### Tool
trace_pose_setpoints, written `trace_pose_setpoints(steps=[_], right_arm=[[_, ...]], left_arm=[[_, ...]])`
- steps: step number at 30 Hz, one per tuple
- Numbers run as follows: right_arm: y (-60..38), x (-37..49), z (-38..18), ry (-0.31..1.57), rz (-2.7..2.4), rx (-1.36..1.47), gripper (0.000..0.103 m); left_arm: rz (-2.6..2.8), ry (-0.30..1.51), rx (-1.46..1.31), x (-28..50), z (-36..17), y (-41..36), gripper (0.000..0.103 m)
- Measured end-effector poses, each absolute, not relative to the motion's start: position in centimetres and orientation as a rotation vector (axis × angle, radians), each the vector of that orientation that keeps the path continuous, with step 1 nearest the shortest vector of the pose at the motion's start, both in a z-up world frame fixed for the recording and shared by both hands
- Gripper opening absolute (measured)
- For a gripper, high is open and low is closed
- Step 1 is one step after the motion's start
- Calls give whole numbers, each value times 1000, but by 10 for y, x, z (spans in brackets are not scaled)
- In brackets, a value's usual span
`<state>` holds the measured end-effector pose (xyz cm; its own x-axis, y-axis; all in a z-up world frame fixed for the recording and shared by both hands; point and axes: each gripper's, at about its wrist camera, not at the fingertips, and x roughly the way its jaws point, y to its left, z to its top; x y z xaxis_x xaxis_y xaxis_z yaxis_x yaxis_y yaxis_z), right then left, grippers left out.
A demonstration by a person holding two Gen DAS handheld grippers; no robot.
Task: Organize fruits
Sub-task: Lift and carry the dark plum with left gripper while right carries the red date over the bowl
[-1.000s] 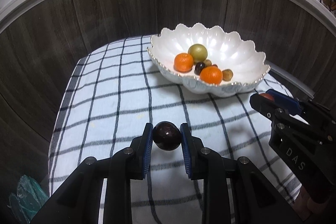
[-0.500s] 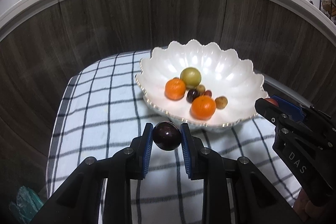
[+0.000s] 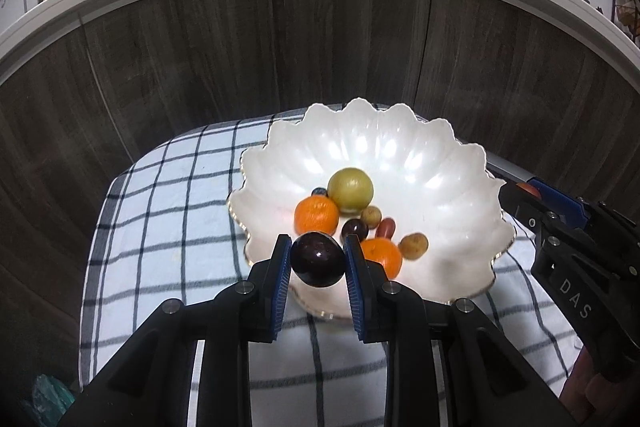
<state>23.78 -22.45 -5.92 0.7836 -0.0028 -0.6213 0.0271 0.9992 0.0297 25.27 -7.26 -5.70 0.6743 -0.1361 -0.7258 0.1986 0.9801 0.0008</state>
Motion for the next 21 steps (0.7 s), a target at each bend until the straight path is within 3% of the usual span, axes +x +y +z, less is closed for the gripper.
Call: trace_pose_setpoints(steps=[21], right_arm=[[-247,295,-73,741,-29,44,29]], left_arm=[[-184,875,66,305,-79,-83,27]])
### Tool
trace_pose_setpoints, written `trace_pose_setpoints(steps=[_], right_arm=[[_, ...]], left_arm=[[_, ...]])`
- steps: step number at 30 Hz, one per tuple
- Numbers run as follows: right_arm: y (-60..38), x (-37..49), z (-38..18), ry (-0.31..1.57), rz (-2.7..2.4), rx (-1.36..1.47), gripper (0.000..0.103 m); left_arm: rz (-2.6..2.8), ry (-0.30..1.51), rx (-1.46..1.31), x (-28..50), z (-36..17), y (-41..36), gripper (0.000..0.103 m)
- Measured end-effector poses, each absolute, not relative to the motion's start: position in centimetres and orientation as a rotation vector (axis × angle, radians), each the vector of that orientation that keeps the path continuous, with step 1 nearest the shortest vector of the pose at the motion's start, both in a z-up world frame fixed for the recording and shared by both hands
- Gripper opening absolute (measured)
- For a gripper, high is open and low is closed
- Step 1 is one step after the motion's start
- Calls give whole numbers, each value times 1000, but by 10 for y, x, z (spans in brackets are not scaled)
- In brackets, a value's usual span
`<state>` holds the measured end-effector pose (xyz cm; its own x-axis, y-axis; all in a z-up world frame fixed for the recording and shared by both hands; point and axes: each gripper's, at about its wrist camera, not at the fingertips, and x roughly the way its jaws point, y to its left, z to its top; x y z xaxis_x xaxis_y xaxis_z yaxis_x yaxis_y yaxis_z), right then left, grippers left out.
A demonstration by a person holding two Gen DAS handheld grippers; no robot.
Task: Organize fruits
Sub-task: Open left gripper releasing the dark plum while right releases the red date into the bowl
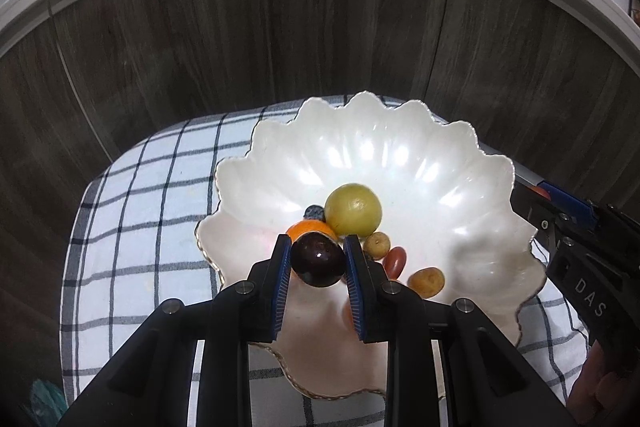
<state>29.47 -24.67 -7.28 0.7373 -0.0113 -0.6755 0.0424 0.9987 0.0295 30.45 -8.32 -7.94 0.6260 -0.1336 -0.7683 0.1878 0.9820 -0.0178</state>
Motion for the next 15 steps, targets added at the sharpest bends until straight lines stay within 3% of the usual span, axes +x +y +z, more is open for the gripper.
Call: trace_pose_setpoints(steps=[5,7,8,9,11,15], right_arm=[[-250,299,-81,785,-38,55,30],[-251,301,-83,800,-43,57,30],[-252,301,-83,805,-47,57,34],[-252,301,-84,809,-52,58,38],[-254,299,-82,805,-64,65,60],[-257,295,-75,775,-96,79,71]], left_arm=[[-173,889,63,303,-83,-82,29],[-161,886,62,301,-82,-81,44],[-147,875,66,300,-81,-81,57],[-134,860,71,298,-79,-80,62],[-126,844,80,297,-75,-79,62],[-122,836,70,296,-69,-76,69]])
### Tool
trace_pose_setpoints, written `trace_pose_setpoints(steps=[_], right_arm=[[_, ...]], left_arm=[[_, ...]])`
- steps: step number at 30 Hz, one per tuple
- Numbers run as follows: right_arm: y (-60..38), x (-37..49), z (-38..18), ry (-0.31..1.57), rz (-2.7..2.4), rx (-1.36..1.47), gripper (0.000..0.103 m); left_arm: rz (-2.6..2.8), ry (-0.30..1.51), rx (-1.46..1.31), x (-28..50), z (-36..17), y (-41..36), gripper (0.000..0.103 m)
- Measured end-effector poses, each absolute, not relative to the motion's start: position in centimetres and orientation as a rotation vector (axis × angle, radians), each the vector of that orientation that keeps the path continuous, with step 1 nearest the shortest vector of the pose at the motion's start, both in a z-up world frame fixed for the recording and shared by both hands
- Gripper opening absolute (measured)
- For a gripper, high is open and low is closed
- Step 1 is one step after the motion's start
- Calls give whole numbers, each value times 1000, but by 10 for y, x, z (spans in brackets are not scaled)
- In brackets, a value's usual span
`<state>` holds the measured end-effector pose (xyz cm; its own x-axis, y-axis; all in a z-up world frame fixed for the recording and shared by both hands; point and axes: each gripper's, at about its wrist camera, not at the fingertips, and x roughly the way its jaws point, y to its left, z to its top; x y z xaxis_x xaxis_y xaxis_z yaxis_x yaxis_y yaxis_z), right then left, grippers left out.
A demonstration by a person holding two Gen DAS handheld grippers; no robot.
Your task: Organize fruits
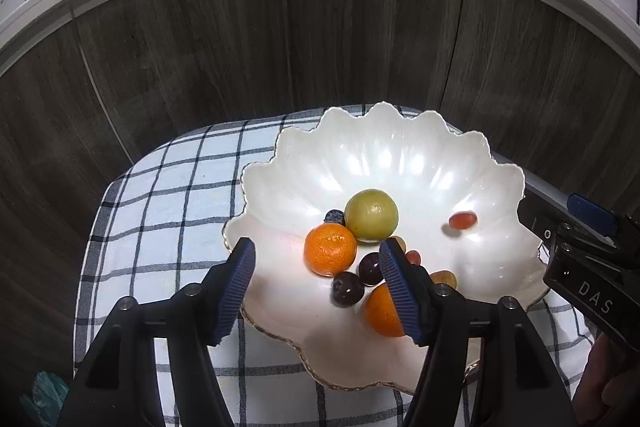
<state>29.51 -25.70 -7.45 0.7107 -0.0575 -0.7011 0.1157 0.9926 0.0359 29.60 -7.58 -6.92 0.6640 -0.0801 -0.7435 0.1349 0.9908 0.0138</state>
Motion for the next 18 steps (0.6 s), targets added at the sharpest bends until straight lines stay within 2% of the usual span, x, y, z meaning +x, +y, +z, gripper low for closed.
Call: trace_pose_setpoints(steps=[3,5,18], right_arm=[[-258,293,-70,764,-103,89,73],[-258,291,-67,756,-105,92,76],[-252,271,-49,719,-95,85,77]], left_arm=[[-108,822,64,294,-64,-74,78],[-107,817,61,292,-61,-73,80],[-95,776,51,274,-38,-65,81]])
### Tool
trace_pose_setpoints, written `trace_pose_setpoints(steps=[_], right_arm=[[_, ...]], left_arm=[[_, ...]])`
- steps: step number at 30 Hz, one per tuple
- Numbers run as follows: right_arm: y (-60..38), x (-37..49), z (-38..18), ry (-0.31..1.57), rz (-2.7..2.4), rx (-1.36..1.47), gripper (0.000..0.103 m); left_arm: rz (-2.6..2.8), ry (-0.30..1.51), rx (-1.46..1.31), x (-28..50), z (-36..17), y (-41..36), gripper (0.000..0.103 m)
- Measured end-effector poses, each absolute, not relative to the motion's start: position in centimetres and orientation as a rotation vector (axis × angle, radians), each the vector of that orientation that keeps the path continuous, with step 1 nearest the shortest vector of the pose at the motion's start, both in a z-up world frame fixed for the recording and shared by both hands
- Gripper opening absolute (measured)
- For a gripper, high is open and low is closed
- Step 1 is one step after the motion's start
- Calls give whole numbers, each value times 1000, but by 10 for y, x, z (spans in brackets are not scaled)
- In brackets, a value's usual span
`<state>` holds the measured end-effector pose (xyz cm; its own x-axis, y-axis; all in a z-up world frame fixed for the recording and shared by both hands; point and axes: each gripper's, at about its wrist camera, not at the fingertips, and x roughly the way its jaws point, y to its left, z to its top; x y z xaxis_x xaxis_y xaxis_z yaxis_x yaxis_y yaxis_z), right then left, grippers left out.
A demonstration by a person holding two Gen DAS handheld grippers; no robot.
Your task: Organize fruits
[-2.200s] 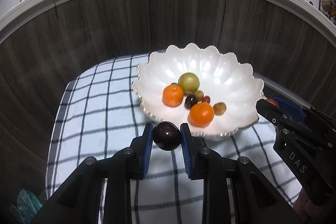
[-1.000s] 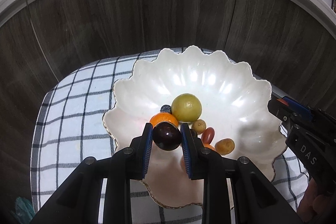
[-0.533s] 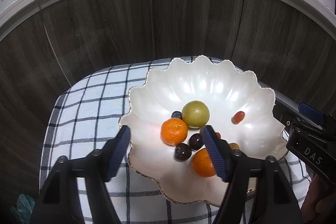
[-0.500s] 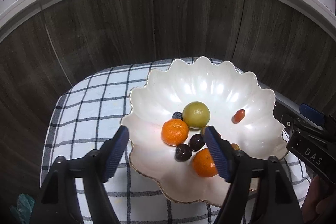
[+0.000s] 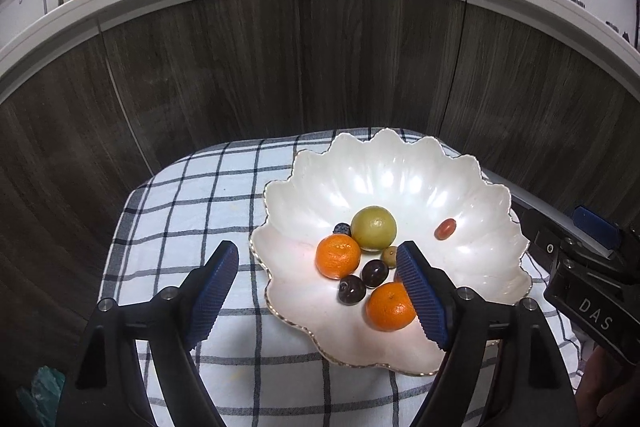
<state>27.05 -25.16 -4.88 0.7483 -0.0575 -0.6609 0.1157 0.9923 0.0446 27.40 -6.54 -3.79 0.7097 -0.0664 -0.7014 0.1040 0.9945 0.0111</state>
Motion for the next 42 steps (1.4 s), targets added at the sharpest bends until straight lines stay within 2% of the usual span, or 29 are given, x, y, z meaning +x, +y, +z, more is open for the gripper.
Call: trace_pose_setpoints(steps=[20,25,42], right_arm=[[-229,223,-18,656,-63,49,77],[-223,210,-14,642,-56,36,77],[-208,159,-3,585,-35,5,77]], left_arm=[[-60,712,30,228,-8,-43,81],[-39,704,23,213,-4,-37,85],[-19,668,39,156,1,-22,87]])
